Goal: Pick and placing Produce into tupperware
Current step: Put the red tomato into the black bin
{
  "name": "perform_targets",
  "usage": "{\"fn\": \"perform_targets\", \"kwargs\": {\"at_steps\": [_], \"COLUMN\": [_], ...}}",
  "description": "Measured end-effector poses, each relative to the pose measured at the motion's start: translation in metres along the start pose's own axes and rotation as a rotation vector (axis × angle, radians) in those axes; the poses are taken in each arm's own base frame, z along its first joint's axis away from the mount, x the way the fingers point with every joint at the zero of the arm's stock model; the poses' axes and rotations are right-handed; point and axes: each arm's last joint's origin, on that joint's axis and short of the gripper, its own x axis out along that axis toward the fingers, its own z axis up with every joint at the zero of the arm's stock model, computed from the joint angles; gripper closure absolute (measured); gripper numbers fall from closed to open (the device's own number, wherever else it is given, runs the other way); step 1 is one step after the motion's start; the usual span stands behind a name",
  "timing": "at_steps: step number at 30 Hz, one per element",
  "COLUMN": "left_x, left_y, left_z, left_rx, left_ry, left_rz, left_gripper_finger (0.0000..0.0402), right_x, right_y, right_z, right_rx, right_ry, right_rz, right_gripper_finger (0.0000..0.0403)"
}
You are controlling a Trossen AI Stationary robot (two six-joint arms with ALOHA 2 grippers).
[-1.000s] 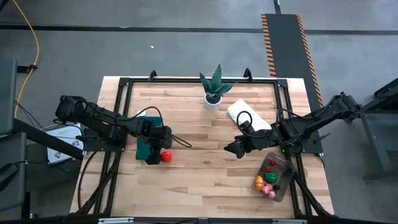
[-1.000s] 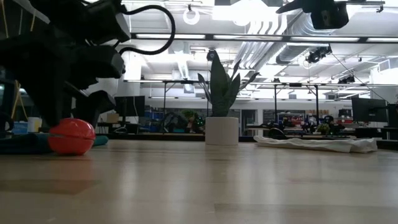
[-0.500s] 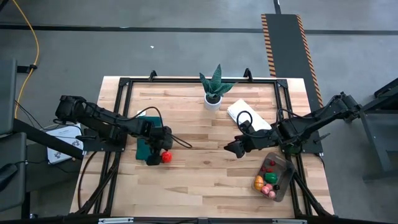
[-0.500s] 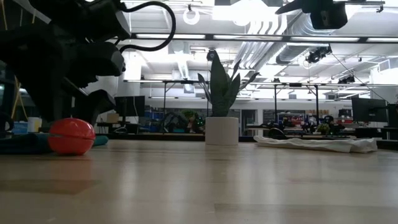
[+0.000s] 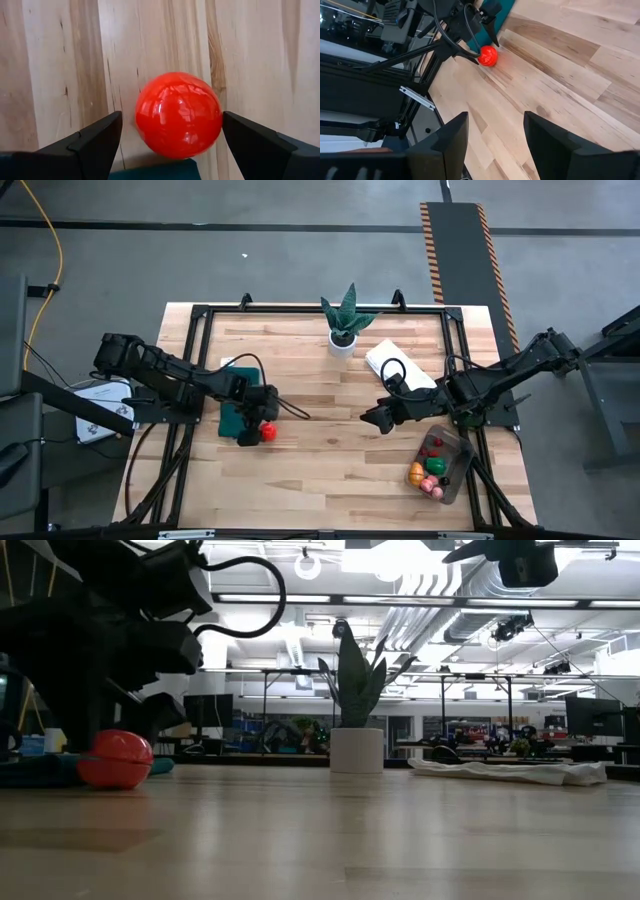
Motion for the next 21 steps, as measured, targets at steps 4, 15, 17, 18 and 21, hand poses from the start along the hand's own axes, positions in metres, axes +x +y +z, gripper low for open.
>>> {"fn": "perform_targets", "kwargs": {"at_steps": [4,15,17,18,21], "left_x": [0.0006,0.0014,0.0014,0.0014,0.0014], "left_y": [0.0000,0.0004,0.0004,0.0004,0.0004], "left_z": [0.0018,0.0016,0.0016,0.0016,0.0015], "left_rx": [-0.010,-0.023,-0.023,-0.023,-0.023], "left_ry": [-0.017,-0.011,-0.011,-0.011,-0.010], "left_rz": [0.000,0.001,0.001,0.001,0.001], "left_gripper_finger": [0.0071,0.0071,0.0071,0.0071,0.0071], "right_x": [0.0000,0.0000,0.0000,0.0000,0.0000], "right_y": [-0.0001,-0.0001,-0.0001,-0.0002,-0.0009], "right_z": [0.0002,0.0002,0.0002,0.0002,-0.0001], "right_rx": [-0.001,-0.012,-0.012,-0.013,-0.015], "right_ry": [-0.006,-0.007,-0.007,-0.007,-0.004], "right_rz": [-0.002,-0.003,-0.003,-0.003,-0.010], "right_gripper_finger": [0.0222,0.0222,0.0222,0.0222,0.0222]}}
